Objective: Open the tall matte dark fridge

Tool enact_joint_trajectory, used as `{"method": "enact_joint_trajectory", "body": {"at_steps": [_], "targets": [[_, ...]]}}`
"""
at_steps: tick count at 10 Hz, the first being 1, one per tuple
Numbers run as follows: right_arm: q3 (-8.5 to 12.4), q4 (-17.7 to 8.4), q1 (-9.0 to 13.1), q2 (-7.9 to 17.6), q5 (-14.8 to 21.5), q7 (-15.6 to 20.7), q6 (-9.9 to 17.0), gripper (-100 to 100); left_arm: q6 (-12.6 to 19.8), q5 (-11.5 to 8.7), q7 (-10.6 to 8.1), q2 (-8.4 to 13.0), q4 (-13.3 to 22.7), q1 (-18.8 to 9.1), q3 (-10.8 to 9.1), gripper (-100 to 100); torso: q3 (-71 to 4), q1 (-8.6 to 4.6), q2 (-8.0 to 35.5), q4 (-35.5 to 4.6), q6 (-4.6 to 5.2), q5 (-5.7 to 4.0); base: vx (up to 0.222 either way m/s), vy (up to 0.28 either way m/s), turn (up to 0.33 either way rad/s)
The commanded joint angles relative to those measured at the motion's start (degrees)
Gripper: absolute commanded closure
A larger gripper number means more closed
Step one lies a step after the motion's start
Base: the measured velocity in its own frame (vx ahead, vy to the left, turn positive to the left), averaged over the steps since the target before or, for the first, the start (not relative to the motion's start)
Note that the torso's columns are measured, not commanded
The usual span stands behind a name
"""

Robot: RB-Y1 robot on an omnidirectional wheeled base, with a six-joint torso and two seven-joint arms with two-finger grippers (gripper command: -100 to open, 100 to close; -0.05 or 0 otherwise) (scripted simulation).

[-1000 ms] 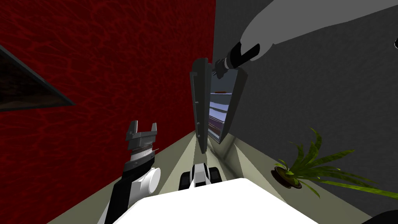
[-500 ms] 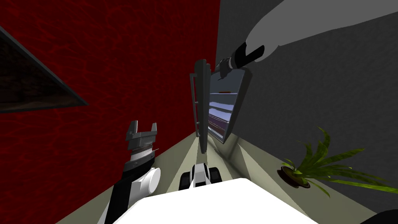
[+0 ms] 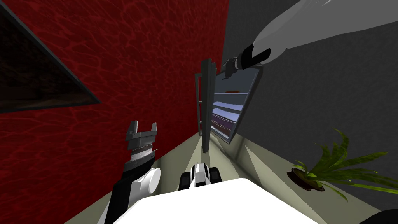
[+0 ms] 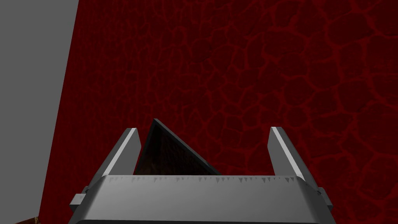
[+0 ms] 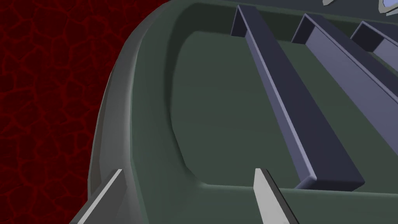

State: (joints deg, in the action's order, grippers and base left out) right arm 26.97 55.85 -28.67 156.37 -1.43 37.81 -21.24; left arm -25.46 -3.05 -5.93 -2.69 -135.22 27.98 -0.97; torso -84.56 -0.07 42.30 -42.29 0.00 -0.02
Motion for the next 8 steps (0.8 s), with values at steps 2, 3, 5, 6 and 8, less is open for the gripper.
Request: {"method": "enact_joint_trajectory", "body": {"at_steps": [2, 3, 5, 6, 8], "targets": [[-0.3, -1.7, -1.7, -2.1, -1.0, -2.0, 1.7, -100, 0.0, 0.0, 0.0, 0.0, 0.0, 0.0, 0.0, 0, -0.1, 0.03, -0.1, 0.0, -0.01, 0.01, 0.044, 0.242, 0.017], [0.0, -1.5, -1.7, -1.8, -0.9, -1.5, 1.6, -100, 0.0, 0.0, 0.0, 0.0, 0.0, 0.0, 0.0, 0, 0.0, -0.04, 0.0, 0.0, 0.0, -0.01, 0.008, 0.097, -0.002], [-0.2, -2.0, -1.5, -1.2, -0.9, -1.8, 1.3, -100, 0.0, 0.0, 0.0, 0.0, 0.0, 0.0, -0.02, 0, -0.1, -0.36, -0.1, 0.0, 0.04, -0.14, 0.083, 0.039, -0.024], [-0.3, -2.1, -1.5, -1.2, -0.9, -1.9, 1.1, 100, 0.0, 0.0, 0.0, 0.0, 0.0, 0.0, -0.03, 0, -0.1, -0.25, -0.1, 0.0, 0.0, -0.11, 0.007, 0.005, 0.003], [-1.5, -3.2, -1.4, -0.7, -0.7, -2.8, 0.8, 100, 0.0, 0.0, 0.0, 0.0, 0.0, 0.0, -0.02, 0, 0.0, 0.47, 0.0, 0.0, 0.02, 0.12, 0.068, 0.195, -0.116]]}}
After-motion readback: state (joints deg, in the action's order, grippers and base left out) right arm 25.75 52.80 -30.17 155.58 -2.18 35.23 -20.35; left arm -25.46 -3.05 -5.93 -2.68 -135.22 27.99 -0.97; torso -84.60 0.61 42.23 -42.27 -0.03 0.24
